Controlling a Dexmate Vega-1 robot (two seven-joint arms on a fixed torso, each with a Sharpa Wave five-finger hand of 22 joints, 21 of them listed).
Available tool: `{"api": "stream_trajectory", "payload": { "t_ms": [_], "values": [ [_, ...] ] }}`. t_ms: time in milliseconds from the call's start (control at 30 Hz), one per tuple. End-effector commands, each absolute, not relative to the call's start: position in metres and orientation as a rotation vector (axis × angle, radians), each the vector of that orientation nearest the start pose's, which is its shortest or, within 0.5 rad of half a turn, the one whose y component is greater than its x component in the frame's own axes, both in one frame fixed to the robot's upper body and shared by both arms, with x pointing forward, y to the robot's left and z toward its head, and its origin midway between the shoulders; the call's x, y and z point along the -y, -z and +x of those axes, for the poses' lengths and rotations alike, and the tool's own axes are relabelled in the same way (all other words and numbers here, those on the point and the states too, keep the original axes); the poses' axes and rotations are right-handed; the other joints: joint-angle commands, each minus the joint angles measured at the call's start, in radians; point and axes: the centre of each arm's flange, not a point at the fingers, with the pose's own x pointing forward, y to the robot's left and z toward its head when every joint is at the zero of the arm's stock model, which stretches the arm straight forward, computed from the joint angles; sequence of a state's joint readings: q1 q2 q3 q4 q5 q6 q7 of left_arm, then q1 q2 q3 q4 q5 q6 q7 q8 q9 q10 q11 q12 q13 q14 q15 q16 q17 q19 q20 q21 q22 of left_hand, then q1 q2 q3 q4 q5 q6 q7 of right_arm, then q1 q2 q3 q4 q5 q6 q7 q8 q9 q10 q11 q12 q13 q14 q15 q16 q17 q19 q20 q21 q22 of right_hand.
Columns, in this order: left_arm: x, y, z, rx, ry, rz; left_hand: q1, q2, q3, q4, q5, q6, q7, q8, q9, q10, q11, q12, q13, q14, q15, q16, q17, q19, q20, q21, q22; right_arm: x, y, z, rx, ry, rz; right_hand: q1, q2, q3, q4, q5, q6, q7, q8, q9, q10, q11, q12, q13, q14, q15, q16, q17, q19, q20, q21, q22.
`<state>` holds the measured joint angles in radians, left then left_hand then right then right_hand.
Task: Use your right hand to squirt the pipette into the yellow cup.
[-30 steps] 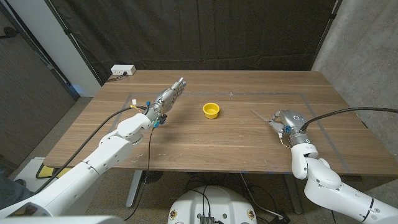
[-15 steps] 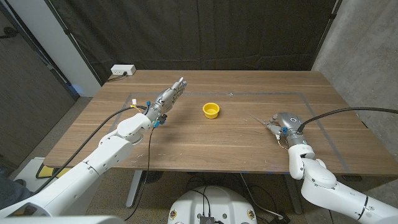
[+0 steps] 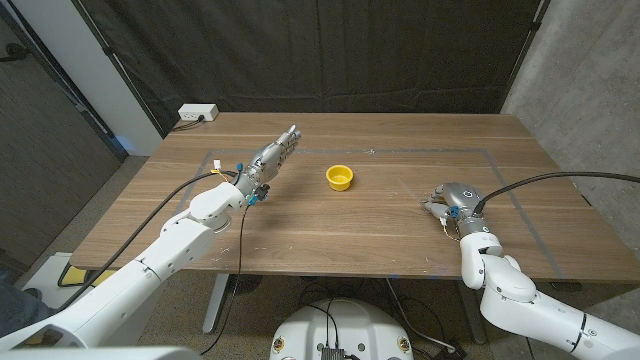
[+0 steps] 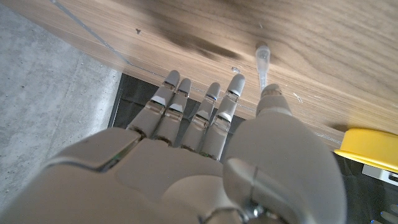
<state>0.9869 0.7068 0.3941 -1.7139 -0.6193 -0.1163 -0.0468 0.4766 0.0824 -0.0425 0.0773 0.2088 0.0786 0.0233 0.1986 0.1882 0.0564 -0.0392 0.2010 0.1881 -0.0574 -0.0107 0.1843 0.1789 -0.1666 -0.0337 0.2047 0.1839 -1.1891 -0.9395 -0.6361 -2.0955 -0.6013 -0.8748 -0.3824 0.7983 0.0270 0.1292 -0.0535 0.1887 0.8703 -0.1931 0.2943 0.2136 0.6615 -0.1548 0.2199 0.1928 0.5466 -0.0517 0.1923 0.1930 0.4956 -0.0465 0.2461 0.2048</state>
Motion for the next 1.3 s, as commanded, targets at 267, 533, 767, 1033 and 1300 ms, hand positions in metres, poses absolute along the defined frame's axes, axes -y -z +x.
{"api": "stream_trajectory", "payload": {
  "t_ms": [267,533,767,1033,1300],
  "values": [
    [-0.238,0.034,0.583,0.545,0.412,0.138,-0.003,0.002,-0.008,0.0,0.001,0.0,-0.004,0.003,0.002,0.001,0.001,0.006,0.004,0.004,0.0,0.005,0.004,-0.077,-0.001,0.003,0.004,0.269,0.07,0.489,0.533,0.495,-1.329,-0.055,0.014,-0.014,0.027,0.003,-0.099,0.003,-0.045,0.009,-0.012,0.025,-0.003,0.003,-0.018,-0.03,-0.002,0.007,-0.014,-0.016,-0.005,0.0],
    [-0.239,0.033,0.579,0.561,0.398,0.138,0.002,0.004,-0.011,-0.001,0.002,0.007,0.002,0.005,0.002,0.008,0.009,0.008,0.004,0.011,0.003,0.007,0.003,-0.014,-0.066,0.025,0.003,0.262,0.051,0.495,0.657,0.462,-1.182,-0.066,0.038,-0.008,0.032,-0.001,-0.171,0.01,-0.079,0.01,-0.018,0.061,-0.002,0.003,-0.026,-0.03,-0.003,0.004,-0.017,-0.018,-0.008,-0.001],
    [-0.239,0.033,0.576,0.578,0.392,0.134,0.005,0.005,-0.012,-0.003,0.001,0.005,0.005,0.004,0.002,0.012,0.012,0.009,0.004,0.017,0.004,0.007,0.003,0.015,-0.061,0.033,0.002,0.265,0.033,0.505,0.735,0.331,-1.025,-0.076,0.069,0.005,0.034,-0.006,-0.266,0.096,-0.108,0.006,-0.045,0.128,-0.007,0.002,-0.038,-0.035,-0.004,0.0,0.001,-0.038,-0.004,-0.003],
    [-0.237,0.03,0.575,0.607,0.395,0.139,0.011,0.006,-0.014,-0.006,0.002,0.006,0.009,0.004,0.002,0.03,0.02,0.014,0.003,0.051,0.007,0.016,0.002,0.068,-0.058,0.047,0.0,0.277,0.024,0.526,0.755,0.183,-0.752,-0.1,0.091,0.007,0.047,-0.004,-0.302,0.119,-0.112,0.004,-0.063,0.157,-0.012,0.002,-0.051,-0.021,-0.004,0.002,0.015,-0.043,0.0,-0.002],
    [-0.232,0.031,0.579,0.608,0.419,0.145,0.013,0.005,-0.016,-0.007,0.002,0.007,0.009,0.003,0.002,0.036,0.019,0.015,0.003,0.056,0.005,0.016,0.002,0.081,-0.054,0.048,-0.001,0.284,0.024,0.541,0.792,0.072,-0.518,-0.121,0.094,0.004,0.055,-0.002,-0.319,0.129,-0.11,0.001,-0.076,0.167,-0.014,0.001,-0.074,-0.003,-0.009,0.002,-0.002,-0.029,-0.008,-0.003]
  ]
}}
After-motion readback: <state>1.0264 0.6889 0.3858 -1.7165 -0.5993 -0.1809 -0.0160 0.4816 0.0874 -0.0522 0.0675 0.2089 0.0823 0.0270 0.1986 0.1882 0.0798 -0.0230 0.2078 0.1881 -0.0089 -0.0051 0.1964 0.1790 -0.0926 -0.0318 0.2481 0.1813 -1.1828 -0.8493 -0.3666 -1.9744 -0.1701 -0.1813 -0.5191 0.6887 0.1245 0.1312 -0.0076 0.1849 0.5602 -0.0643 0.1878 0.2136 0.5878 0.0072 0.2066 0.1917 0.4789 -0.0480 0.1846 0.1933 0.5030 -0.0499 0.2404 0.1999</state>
